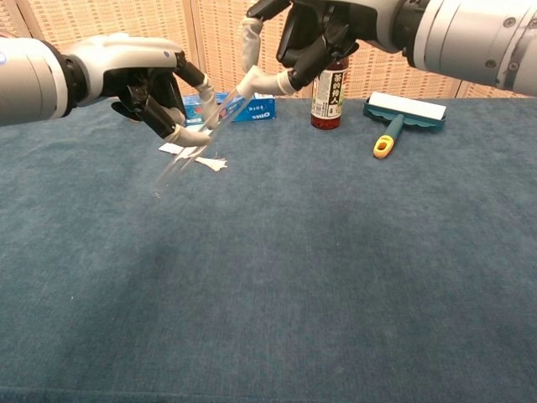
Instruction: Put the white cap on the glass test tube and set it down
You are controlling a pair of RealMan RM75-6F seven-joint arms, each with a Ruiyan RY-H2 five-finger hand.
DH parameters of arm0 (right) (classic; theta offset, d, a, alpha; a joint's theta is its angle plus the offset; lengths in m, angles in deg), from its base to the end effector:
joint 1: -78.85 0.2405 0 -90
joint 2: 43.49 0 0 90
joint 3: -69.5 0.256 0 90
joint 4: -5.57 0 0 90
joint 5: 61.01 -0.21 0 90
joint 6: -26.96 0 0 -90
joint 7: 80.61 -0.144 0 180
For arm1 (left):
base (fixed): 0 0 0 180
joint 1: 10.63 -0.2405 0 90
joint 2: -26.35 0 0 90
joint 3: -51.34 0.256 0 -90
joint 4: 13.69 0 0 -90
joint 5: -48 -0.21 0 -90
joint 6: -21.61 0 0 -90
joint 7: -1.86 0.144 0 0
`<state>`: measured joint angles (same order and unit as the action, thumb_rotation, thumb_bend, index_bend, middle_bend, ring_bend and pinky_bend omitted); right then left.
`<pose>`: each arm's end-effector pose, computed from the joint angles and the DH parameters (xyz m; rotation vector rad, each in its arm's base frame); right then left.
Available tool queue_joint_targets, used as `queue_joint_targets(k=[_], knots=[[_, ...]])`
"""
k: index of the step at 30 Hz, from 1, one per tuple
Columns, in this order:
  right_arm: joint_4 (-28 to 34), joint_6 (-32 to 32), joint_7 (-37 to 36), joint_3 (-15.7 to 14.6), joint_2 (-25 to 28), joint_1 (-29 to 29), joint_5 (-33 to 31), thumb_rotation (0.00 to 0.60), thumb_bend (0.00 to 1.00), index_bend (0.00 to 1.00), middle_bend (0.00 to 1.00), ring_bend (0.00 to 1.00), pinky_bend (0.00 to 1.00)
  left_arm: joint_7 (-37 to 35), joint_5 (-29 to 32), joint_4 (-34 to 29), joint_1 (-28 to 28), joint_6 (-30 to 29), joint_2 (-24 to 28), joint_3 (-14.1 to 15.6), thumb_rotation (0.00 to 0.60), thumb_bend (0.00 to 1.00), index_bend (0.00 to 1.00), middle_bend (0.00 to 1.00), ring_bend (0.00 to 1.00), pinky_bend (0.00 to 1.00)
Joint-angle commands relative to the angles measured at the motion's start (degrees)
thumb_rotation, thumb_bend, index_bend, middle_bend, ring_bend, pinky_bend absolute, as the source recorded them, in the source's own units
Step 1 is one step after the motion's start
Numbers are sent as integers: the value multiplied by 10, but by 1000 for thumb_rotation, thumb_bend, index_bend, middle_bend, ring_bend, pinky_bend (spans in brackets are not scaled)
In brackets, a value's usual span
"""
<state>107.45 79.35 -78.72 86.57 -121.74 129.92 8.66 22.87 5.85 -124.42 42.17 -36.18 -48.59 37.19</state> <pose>-0.0283 -0.3377 0.0383 2.0001 -1.0802 1.4042 -0.0605 0.3322 0.0408 -1.8375 -1.2252 -1.0648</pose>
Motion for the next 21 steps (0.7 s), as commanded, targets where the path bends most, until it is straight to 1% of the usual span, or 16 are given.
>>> queue_joint_targets(k=[1,21], knots=[[-1,0,0,0,-1,1,-1,600,562,723,1000,1000,1000,1,1,0,2,-1,-1,1,600,375,658,1000,1000,1000],[-18,-6,10,-5,-17,13,-12,600,562,726,1000,1000,1000,3,11,-2,10,-4,3,4,600,376,668,1000,1000,1000]])
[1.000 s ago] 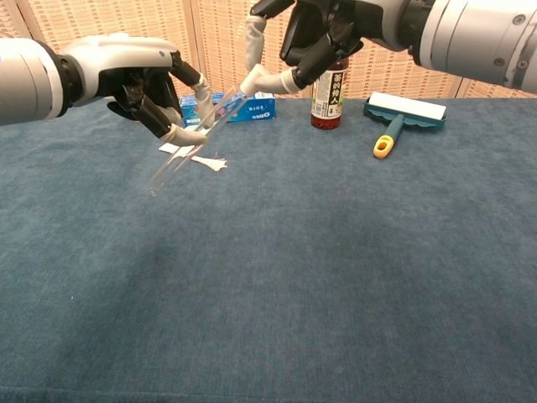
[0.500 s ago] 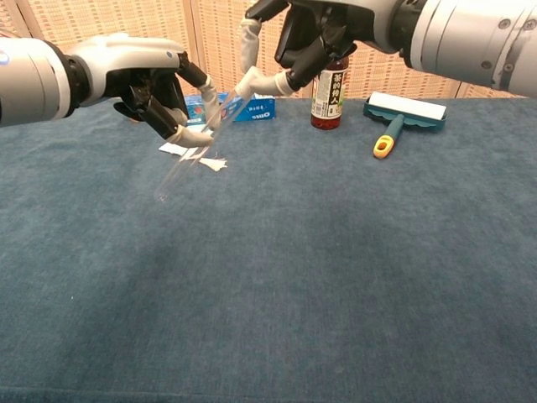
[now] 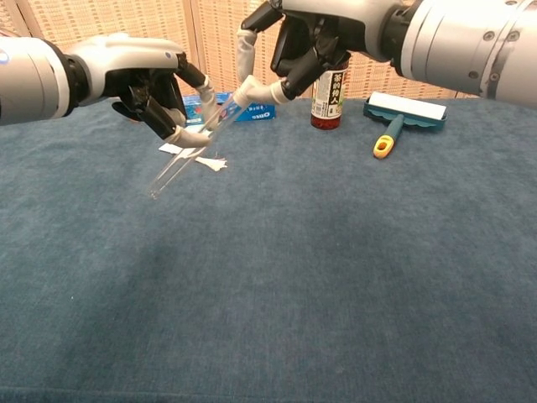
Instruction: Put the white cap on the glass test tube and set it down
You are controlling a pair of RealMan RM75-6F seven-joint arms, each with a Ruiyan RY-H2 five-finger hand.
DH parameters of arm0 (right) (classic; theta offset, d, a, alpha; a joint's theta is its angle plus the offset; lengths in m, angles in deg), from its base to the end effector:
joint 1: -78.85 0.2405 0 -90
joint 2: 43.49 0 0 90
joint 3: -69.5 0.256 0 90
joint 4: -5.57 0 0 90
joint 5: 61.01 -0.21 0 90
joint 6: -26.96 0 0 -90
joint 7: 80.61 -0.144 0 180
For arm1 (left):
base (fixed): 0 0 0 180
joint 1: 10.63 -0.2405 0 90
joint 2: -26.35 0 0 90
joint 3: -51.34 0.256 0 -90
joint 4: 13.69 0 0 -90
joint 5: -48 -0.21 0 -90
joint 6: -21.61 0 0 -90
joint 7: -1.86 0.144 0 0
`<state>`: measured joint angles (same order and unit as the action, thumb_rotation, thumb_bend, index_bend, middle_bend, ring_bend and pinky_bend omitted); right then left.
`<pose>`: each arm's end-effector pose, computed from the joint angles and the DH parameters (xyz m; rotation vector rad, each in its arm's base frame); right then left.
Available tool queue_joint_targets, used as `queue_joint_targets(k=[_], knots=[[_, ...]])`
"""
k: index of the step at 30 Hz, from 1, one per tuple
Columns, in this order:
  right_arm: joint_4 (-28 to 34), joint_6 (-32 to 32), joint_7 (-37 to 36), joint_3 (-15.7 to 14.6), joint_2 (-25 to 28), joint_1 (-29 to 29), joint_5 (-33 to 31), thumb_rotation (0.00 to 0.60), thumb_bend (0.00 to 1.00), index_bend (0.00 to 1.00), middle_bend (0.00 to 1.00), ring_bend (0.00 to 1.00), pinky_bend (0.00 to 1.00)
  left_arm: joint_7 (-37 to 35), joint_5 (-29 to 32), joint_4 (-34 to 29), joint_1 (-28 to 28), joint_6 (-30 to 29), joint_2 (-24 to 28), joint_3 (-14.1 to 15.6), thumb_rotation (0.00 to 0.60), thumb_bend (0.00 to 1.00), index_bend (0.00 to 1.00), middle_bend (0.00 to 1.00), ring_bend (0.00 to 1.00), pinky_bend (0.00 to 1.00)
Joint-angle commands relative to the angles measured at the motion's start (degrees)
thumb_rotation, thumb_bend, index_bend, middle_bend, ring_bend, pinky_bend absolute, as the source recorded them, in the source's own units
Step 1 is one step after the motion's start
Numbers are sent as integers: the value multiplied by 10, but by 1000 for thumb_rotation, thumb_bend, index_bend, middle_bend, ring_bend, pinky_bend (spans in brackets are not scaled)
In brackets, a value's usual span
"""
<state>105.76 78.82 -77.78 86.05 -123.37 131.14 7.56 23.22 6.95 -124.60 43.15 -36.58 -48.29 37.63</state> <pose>-0.0268 -0.3403 0.0284 2.0149 -1.0785 1.3794 -0.0591 0.3332 0.0414 -1.8389 -1.2198 -1.0532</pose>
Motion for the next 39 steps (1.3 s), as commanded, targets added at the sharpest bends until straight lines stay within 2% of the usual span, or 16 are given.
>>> queue_joint_targets(k=[1,16,17,19,22,24,28,34,39], knots=[[-1,-1,1,0,-2,1,-2,600,562,726,1000,1000,1000,-1,1,0,0,0,1,0,600,376,668,1000,1000,1000],[-12,1,5,-2,-13,6,-6,600,553,726,1000,1000,1000,-2,0,-1,2,1,3,6,600,376,669,1000,1000,1000],[-12,2,6,-2,-13,5,-6,600,521,725,1000,1000,1000,-1,0,0,2,0,2,7,600,376,669,1000,1000,1000],[-12,4,6,-3,-14,4,-7,600,381,678,1000,1000,1000,0,-1,2,2,0,1,9,600,375,669,1000,1000,1000],[-12,6,3,-2,-13,2,-8,600,164,531,1000,1000,1000,4,-1,6,2,-2,0,14,600,375,669,1000,1000,1000],[-11,8,-2,-2,-10,0,-6,600,65,456,1000,1000,1000,9,-1,10,1,-3,-1,18,600,375,669,1000,1000,1000],[-4,20,-11,-1,-1,-9,5,600,5,391,1000,1000,1000,32,-5,25,3,-11,-4,31,600,376,669,1000,1000,1000],[19,54,-17,-1,40,-39,22,600,5,389,1000,1000,1000,103,-10,59,10,-38,-24,59,600,375,669,1000,1000,1000],[34,84,-33,-5,78,-70,35,600,4,389,1000,1000,1000,166,2,96,23,-52,-66,74,600,375,668,1000,1000,1000]])
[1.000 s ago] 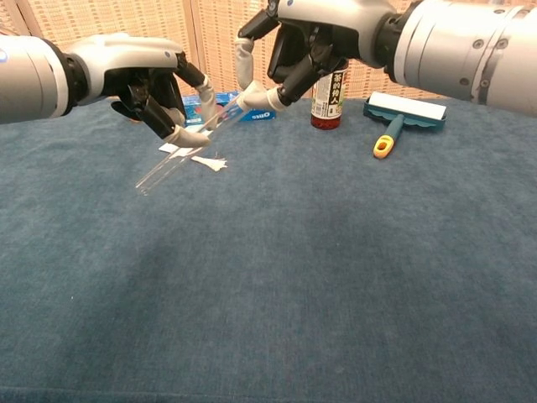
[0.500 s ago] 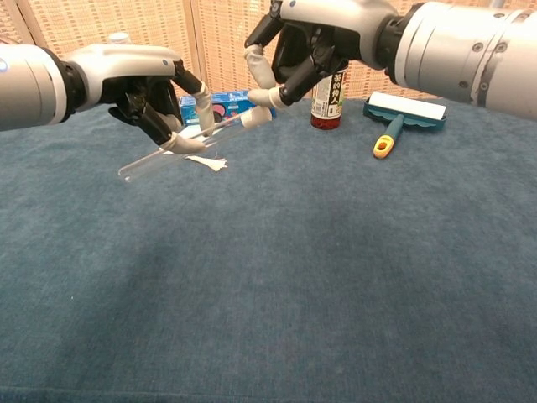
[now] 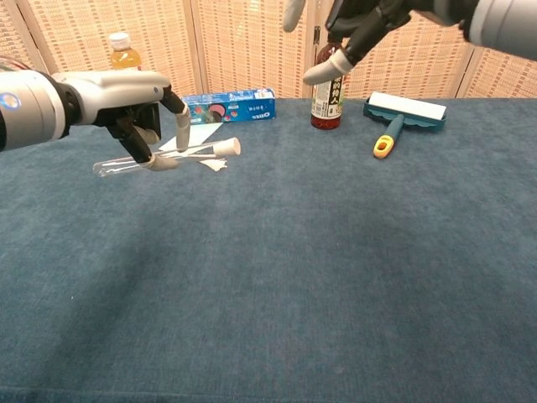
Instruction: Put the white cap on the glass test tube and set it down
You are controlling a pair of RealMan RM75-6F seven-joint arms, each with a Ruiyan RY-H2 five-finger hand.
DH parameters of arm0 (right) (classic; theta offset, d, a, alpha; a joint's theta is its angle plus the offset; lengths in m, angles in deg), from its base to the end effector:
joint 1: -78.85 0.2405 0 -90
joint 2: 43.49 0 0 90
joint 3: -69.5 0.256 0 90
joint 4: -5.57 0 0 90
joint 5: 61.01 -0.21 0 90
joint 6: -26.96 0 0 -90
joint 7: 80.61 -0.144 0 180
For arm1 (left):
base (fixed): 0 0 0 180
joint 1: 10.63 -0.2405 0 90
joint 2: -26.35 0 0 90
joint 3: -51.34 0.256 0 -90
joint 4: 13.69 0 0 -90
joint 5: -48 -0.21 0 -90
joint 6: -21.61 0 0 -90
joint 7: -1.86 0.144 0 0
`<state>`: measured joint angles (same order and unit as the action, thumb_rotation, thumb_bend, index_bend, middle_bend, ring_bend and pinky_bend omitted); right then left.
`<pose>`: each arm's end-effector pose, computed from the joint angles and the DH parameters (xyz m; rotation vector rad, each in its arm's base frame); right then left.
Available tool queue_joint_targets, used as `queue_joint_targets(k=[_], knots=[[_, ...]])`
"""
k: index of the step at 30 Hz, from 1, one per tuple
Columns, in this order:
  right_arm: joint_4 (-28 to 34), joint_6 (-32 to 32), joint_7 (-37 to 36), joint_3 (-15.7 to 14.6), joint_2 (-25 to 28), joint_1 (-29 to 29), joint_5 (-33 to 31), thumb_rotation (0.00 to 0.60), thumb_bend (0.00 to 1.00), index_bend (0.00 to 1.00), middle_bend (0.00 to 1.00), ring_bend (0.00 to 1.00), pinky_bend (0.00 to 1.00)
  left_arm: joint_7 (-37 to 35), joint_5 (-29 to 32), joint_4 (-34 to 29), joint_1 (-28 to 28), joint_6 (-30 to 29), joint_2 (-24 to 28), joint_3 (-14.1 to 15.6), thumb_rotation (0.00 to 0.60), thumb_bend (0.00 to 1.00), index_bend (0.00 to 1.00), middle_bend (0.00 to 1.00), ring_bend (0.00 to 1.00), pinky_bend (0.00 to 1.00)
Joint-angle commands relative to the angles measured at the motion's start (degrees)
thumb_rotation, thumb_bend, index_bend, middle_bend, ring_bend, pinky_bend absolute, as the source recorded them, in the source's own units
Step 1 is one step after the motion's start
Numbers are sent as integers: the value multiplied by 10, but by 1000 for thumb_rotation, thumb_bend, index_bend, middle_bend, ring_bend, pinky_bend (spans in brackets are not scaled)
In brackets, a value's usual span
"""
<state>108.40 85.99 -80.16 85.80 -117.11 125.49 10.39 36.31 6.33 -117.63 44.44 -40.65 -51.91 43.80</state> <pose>-0.0591 -0.3430 0.0741 1.8490 -1.0262 1.4322 -0.0900 0.3425 0.0255 -1.8865 -0.9075 -0.8233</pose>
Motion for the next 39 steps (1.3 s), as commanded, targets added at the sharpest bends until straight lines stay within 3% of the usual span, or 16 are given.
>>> queue_joint_targets(k=[1,8,17,31,39], knots=[[9,15,-13,-3,21,-19,9,600,4,389,1000,1000,1000,44,11,33,13,-13,-39,13,600,375,667,1000,1000,1000],[6,31,-37,-13,48,-48,21,600,5,384,1000,1000,1000,122,36,95,38,-26,-111,14,600,375,656,1000,1000,1000],[-11,32,-66,-18,56,-65,27,600,5,384,1000,1000,1000,163,76,163,59,-14,-174,-4,600,373,621,1000,1000,1000],[-33,21,-83,-18,51,-70,28,600,5,384,1000,1000,1000,177,100,211,66,5,-223,-14,600,364,522,1000,1000,1000],[-43,20,-86,-15,53,-75,23,600,5,384,1000,1000,1000,177,111,217,67,17,-230,-23,600,347,406,1000,1000,1000]])
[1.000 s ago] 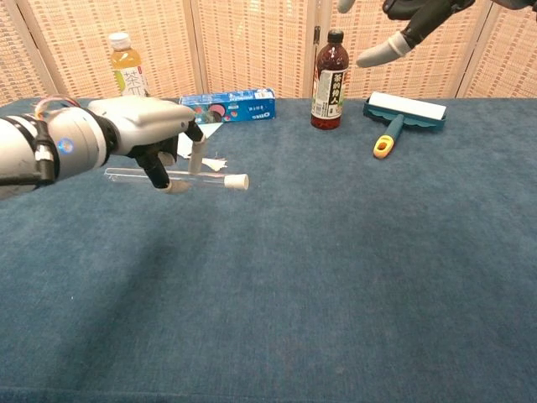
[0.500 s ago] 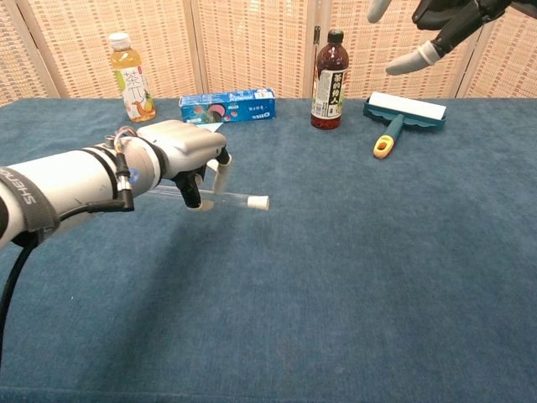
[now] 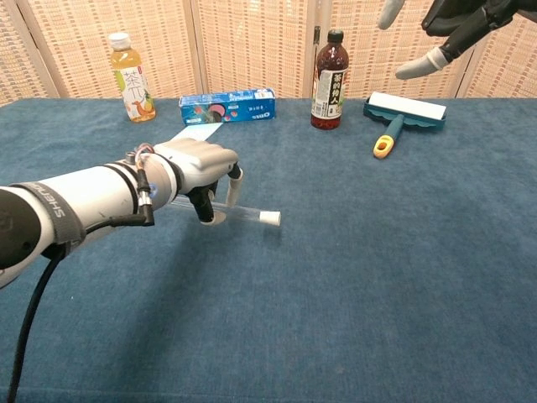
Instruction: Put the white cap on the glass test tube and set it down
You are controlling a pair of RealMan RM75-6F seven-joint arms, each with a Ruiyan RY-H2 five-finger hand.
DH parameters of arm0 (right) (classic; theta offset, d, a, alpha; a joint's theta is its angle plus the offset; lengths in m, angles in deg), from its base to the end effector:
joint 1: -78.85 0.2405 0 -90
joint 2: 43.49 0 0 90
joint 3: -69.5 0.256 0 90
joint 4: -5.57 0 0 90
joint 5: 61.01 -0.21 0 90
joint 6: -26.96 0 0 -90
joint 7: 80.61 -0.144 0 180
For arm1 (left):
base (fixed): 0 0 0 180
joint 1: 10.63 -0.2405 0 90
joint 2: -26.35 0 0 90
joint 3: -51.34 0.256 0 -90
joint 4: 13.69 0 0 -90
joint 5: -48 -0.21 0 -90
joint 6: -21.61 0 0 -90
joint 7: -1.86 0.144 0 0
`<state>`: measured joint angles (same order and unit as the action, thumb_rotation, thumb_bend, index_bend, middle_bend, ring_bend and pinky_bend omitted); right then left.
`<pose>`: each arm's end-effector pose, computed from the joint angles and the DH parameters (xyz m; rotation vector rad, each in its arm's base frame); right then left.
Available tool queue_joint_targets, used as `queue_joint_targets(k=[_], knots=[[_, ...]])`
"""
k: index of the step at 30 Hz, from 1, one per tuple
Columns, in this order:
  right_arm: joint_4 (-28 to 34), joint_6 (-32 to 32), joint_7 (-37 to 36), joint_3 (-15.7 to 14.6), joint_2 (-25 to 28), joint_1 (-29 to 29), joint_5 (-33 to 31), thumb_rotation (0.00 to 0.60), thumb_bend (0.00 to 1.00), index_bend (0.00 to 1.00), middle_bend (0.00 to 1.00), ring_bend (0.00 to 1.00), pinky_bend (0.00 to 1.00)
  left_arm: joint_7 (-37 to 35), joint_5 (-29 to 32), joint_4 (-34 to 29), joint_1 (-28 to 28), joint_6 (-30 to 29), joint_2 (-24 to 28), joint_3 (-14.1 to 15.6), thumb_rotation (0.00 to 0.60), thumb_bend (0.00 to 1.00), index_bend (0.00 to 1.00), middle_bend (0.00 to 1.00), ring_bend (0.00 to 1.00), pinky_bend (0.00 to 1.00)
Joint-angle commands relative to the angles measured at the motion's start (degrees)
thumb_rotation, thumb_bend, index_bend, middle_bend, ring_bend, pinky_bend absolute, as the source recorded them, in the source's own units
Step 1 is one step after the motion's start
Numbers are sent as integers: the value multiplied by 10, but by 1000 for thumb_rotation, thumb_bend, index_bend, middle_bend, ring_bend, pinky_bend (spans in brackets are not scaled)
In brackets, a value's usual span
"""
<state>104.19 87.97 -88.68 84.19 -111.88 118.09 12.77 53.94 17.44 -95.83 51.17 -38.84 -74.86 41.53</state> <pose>-0.1290 -0.3487 0.1071 1.6922 -1.0843 1.3608 -0.0682 0.3551 -0.0817 -1.9524 -0.7714 -0.5956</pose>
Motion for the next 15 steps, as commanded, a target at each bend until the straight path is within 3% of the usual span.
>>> queue_joint_targets(k=[1,9,15], knots=[[-2,1,-2,1,2,-2,-1,600,5,384,1000,1000,1000,1,-1,-2,-1,-3,0,0,600,346,403,1000,1000,1000],[-5,4,-4,0,14,-12,2,600,5,384,1000,1000,1000,-16,-26,-54,-23,-32,36,1,600,337,361,1000,1000,1000],[6,7,20,-19,58,-38,-1,600,35,384,1000,1000,1000,-62,-81,-158,-81,-100,124,13,600,337,359,1000,1000,1000]])
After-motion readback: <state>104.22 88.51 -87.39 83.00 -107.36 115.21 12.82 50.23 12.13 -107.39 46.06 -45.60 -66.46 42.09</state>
